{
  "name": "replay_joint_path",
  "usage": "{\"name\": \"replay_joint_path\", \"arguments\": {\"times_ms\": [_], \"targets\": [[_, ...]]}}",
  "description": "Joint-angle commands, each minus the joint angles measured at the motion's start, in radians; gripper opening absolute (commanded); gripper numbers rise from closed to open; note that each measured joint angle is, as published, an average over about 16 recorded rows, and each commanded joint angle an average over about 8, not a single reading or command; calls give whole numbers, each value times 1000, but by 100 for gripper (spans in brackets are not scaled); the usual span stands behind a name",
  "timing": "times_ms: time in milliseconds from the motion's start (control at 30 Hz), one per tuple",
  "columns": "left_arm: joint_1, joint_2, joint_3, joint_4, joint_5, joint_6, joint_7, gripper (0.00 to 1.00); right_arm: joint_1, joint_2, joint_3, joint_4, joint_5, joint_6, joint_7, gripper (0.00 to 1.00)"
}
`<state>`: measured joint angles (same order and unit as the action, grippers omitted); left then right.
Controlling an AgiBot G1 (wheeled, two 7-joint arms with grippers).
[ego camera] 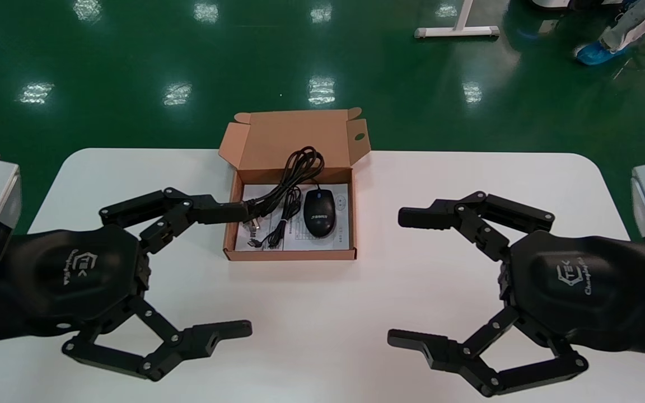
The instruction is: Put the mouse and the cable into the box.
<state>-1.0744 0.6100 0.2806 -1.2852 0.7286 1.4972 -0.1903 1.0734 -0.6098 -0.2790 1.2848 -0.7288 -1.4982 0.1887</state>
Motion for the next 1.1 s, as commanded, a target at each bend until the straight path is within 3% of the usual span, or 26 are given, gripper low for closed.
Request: {"name": "replay_joint_path", "arguments": {"times_ms": [33, 1100], "targets": [[0, 0, 0, 0, 0, 0, 0, 100, 0, -1, 0, 0, 0, 1, 0, 100], [0, 1, -1, 1, 2, -2, 3, 100, 1, -3, -1, -2, -3, 6, -1, 100]]}}
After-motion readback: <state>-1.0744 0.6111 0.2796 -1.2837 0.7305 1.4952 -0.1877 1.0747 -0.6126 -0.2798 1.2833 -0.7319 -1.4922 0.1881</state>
